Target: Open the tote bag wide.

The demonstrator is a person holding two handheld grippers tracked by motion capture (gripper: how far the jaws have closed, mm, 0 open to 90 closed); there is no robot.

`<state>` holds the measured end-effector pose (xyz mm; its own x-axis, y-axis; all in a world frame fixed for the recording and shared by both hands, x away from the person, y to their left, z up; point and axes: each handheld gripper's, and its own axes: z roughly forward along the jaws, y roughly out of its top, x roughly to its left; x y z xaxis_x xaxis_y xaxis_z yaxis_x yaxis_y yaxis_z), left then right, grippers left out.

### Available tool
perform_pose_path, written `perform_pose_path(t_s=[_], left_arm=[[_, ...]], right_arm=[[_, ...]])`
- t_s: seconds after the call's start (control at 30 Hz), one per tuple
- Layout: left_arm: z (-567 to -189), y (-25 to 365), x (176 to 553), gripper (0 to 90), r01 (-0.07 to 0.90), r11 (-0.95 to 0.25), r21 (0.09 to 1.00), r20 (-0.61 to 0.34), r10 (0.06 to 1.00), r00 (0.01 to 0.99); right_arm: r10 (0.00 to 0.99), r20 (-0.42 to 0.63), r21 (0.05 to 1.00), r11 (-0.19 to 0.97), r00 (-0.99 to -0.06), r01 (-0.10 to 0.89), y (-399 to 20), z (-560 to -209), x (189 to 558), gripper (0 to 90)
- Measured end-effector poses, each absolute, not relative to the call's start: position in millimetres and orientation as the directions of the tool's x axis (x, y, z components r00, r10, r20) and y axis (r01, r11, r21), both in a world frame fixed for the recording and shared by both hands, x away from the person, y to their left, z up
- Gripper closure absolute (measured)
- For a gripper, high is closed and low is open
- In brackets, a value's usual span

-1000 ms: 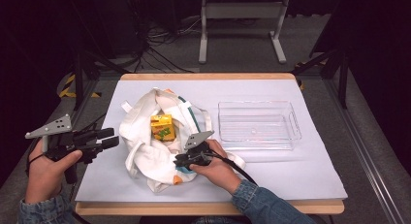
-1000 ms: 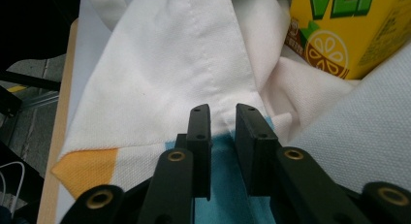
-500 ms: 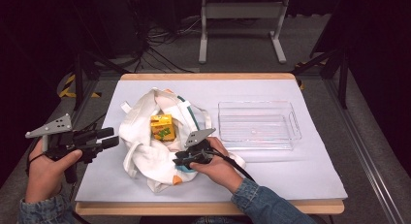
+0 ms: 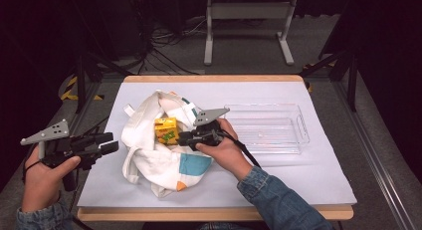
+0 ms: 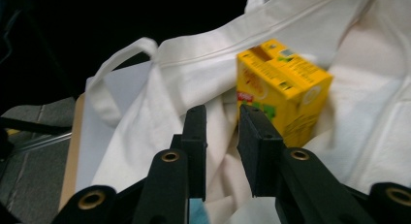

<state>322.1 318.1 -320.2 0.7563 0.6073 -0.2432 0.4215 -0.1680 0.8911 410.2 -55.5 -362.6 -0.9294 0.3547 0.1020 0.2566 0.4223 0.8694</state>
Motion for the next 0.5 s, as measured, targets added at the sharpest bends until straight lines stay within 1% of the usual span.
perform_pose_path(t_s=[0.1,0.2,0.23,0.27,0.37,0.5], left_arm=[[-320.1,321.0,318.5,52.9,0.425,-0.157,0.891,-0.251,0.611,0.751],[-320.0,323.2,317.0,53.0,0.424,-0.152,0.893,-0.248,0.62,0.745],[-320.1,324.0,316.7,53.1,0.424,-0.151,0.893,-0.249,0.619,0.745],[-320.1,324.2,316.7,53.1,0.424,-0.15,0.893,-0.25,0.619,0.745],[-320.5,323.9,317.0,53.0,0.429,-0.146,0.892,-0.256,0.619,0.743],[-320.3,324.6,318.9,53.0,0.42,-0.152,0.895,-0.246,0.618,0.747]], right_arm=[[0.394,0.1,0.874,0.404,-0.914,0.27,-54.8,-358.0,423.4,74.7],[0.418,0.111,0.876,0.388,-0.901,0.288,-54.4,-356.8,434.4,77.3],[0.443,0.126,0.875,0.372,-0.888,0.31,-53.1,-357.0,444.5,79.7],[0.443,0.126,0.875,0.372,-0.888,0.31,-53.1,-357.0,444.5,79.7],[0.491,0.127,0.867,0.367,-0.862,0.336,-48.6,-361.2,458.7,83.6],[0.518,0.145,0.853,0.367,-0.843,0.371,-44.1,-368.5,467.4,85.6]])
